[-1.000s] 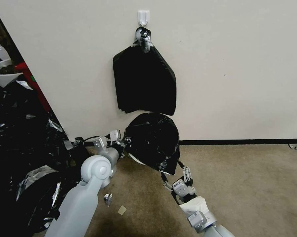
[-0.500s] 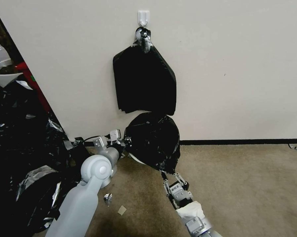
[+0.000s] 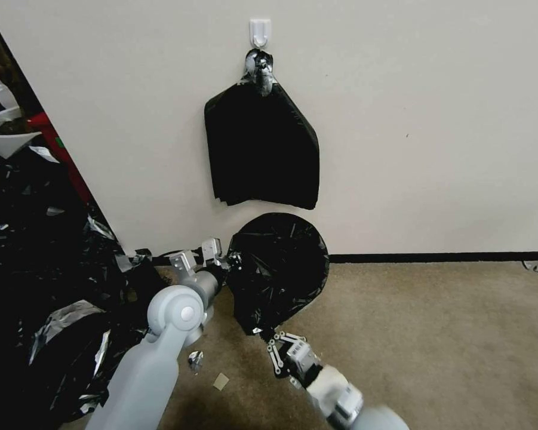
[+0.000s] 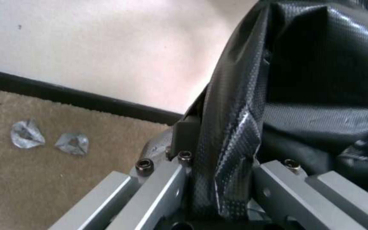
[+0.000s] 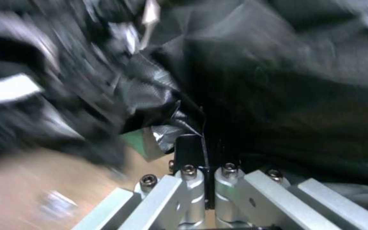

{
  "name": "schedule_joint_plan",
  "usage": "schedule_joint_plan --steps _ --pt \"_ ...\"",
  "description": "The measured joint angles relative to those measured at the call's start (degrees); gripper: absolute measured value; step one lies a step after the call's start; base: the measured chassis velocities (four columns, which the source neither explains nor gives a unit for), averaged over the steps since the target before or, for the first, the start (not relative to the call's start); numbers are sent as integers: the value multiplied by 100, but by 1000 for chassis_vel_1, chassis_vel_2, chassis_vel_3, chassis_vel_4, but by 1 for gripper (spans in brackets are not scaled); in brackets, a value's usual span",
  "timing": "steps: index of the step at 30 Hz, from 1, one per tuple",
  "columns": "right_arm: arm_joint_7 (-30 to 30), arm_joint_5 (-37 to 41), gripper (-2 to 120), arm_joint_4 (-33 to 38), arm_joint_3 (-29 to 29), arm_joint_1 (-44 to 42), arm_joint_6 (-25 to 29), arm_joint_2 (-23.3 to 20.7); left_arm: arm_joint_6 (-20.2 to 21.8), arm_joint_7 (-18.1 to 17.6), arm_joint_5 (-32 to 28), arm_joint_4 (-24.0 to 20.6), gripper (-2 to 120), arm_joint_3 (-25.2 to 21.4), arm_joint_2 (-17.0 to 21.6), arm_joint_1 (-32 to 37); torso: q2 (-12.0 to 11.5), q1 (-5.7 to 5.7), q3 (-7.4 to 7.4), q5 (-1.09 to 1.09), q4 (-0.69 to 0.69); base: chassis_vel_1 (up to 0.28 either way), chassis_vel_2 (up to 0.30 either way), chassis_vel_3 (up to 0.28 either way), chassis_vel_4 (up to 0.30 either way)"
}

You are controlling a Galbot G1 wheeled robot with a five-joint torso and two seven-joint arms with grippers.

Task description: Place a trash bag onto the trash bin.

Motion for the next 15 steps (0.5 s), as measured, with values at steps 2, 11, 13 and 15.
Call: schedule_joint_plan --steps 2,11,13,15 --pt "-9 -1007 0 -337 449 175 -11 77 36 30 -13 -137 2 6 20 94 0 0 0 1 -1 0 0 0 0" --pt "155 -2698 2 -486 1062 168 434 -49 60 103 -25 -318 0 -28 40 225 0 0 0 -1 -1 0 0 0 0" --pt "96 -2548 7 -437 1004 105 540 -69 53 108 -22 -318 0 -38 37 218 0 0 0 0 0 0 0 0 0" --pt "-419 -2162 18 -410 953 37 929 -138 4 116 -17 -300 0 -70 36 198 0 0 0 -1 -1 0 0 0 0"
